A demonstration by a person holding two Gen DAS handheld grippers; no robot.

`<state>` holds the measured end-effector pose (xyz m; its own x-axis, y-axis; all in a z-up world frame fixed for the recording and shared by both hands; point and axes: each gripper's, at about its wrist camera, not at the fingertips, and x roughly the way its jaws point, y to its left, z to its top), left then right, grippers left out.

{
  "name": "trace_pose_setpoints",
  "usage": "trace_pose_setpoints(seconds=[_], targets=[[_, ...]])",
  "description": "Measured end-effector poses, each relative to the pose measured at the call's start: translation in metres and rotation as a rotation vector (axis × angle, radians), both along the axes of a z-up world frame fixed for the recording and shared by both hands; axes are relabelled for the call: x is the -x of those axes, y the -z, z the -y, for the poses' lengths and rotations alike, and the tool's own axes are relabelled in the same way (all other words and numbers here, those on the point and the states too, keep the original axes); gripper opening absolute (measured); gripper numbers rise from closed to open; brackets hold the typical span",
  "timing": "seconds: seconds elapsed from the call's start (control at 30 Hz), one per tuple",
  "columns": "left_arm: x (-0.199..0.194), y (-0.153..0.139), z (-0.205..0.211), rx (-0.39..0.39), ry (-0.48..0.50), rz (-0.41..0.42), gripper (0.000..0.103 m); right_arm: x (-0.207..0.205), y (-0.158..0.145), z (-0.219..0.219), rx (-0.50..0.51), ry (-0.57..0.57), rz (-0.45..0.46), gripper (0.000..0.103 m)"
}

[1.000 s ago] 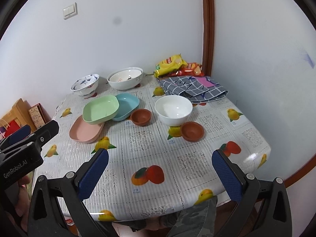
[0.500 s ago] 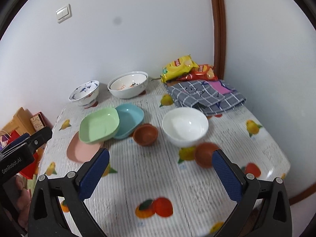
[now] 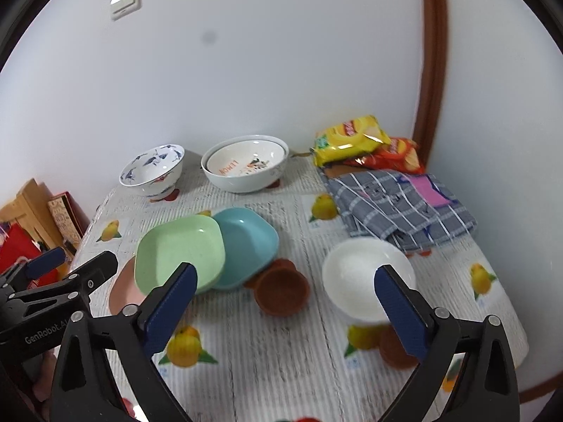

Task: Organize plates and bowls
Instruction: 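Move the right tool toward the green plate and close on its rim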

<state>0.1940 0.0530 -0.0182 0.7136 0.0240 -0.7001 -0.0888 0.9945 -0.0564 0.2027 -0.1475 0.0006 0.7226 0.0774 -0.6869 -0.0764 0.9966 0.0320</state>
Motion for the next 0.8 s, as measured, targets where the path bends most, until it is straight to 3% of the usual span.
trace_pose_setpoints(seconds=[0.17,0.33,0.53,0.8], targets=[[-0.022,0.015,-0.018,0.012,-0.041,-0.031,0.093,-0.03,0.008,-0.02,-0.015,-0.064,-0.008,0.094],[-0.047,0.035,-0.031,0.036,-0.056,-0.074,0.077,-0.056,0.026,-0.036,-0.054,-0.122,-0.035,0.09],[-0.076,0.066,-0.039,0.074,-0.071,-0.134,0.063,-0.081,0.062,-0.049,-0.094,-0.166,-0.113,0.07],[-0.102,0.091,-0.043,0.078,-0.066,-0.172,0.058,-0.105,0.096,-0.055,-0.152,-0.186,-0.177,0.064]])
